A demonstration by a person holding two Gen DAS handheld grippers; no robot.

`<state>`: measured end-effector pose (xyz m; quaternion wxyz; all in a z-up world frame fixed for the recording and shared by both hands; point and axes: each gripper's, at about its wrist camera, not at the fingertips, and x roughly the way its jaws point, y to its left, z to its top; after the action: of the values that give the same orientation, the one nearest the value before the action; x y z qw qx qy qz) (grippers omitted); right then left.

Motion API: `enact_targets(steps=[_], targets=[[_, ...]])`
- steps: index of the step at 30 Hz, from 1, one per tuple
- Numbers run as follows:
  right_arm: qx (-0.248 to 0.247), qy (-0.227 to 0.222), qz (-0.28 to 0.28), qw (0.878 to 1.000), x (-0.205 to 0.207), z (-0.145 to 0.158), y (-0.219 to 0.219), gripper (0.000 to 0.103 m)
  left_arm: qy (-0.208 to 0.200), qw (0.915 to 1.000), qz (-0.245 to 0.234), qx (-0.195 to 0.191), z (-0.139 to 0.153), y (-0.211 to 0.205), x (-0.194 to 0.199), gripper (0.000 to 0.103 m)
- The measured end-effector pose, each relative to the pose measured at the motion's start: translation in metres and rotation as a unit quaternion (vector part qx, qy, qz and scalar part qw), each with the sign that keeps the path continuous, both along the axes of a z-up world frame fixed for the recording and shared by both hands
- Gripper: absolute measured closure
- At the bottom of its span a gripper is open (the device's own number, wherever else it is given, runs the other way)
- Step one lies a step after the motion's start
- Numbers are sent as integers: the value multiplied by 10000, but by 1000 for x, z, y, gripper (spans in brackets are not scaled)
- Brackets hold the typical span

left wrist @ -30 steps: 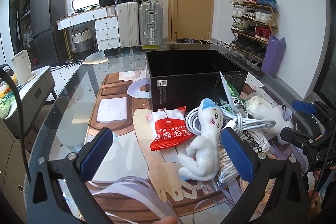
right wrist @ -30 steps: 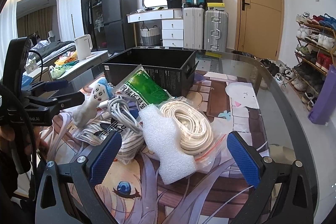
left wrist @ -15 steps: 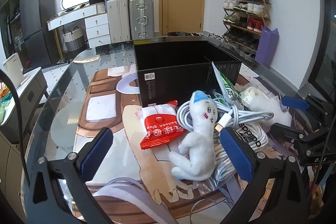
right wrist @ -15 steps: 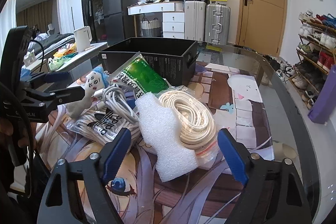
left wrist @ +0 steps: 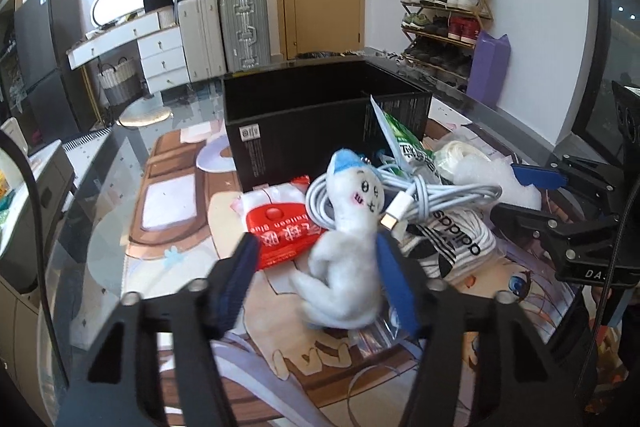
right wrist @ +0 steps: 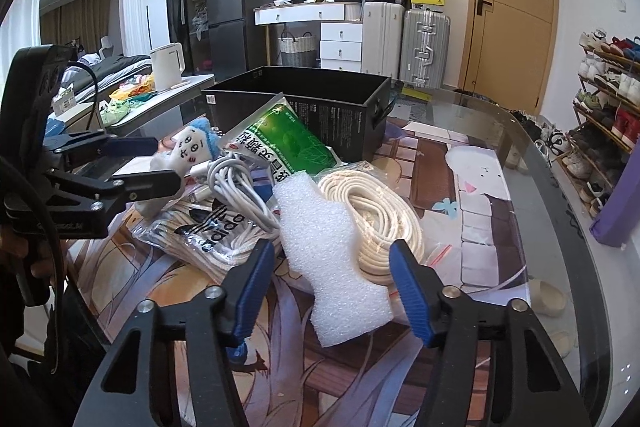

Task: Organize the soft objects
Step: 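Grasp the white plush toy with the left gripper while the right gripper grasps the white foam sleeve, then carry the plush toy over the black box with the left gripper while the right gripper carries the foam sleeve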

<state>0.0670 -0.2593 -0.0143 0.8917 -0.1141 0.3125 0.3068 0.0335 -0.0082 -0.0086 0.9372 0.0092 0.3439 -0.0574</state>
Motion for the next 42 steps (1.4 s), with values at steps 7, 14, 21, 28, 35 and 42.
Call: enact_targets(steps=[7, 14, 21, 28, 35, 42], targets=[[18, 19, 64, 10000, 1, 0, 0, 57, -35, 9996, -174, -230, 4, -1, -4, 77], [75, -47, 68, 9999, 0, 3, -2, 66, -106, 9990, -204, -382, 10, 5, -10, 78], [210, -111, 81, 9997, -3, 11, -3, 66, -204, 9986, -111, -472, 18, 14, -13, 78], [445, -204, 107, 9987, -6, 27, -7, 66, -351, 9982, -2, -494, 30, 20, -14, 78], [658, -317, 187, 9972, -6, 49, -7, 66, -508, 9977, 102, -444, 43, 24, -8, 78], [797, -377, 222, 9959, 2, 67, -6, 66, -625, 9971, 151, -407, 53, 26, 2, 78]])
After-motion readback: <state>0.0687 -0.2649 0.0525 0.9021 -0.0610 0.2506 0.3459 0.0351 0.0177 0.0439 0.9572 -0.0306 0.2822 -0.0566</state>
